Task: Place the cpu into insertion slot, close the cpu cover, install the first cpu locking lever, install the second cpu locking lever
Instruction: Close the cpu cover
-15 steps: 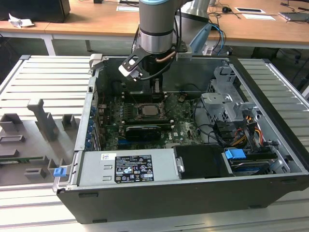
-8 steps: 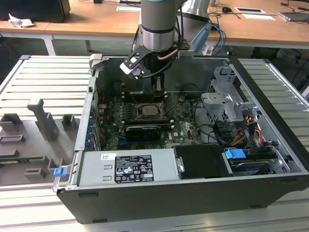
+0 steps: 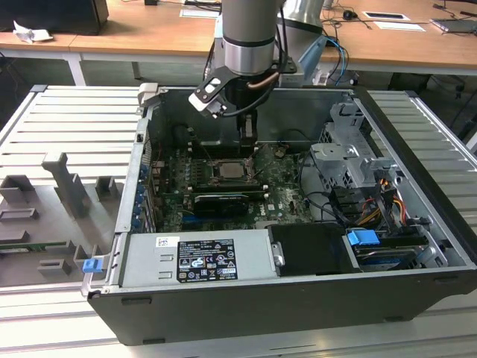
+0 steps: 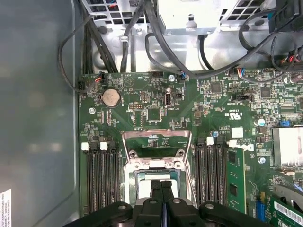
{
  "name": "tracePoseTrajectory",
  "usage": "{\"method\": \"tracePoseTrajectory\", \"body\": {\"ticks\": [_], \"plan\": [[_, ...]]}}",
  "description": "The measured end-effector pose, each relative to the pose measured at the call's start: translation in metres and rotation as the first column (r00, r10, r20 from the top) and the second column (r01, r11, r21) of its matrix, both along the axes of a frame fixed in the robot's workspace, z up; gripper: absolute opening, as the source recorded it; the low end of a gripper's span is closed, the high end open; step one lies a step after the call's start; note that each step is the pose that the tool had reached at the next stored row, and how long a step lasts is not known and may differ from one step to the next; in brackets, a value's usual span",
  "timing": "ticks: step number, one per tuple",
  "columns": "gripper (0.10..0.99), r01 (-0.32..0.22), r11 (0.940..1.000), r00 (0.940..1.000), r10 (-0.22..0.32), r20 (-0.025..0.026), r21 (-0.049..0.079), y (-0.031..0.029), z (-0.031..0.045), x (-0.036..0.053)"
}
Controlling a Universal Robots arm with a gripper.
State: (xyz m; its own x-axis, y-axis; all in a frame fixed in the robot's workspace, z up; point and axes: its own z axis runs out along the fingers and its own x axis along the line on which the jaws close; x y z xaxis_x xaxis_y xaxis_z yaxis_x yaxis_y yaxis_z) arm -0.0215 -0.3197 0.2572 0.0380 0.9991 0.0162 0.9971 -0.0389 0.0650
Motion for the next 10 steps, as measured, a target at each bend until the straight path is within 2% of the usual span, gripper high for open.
{"method": "tracePoseTrajectory", "body": {"ticks": [2,5,10], "plan": [[0.106,0.0,1.0,1.0,0.0,0.0,0.0,0.0,0.0034,0.0002],[0.106,0.0,1.0,1.0,0.0,0.0001,0.0,0.0,0.0043,0.0017],[0.106,0.0,1.0,1.0,0.0,-0.0004,0.0,0.0,0.0044,0.0134]]}}
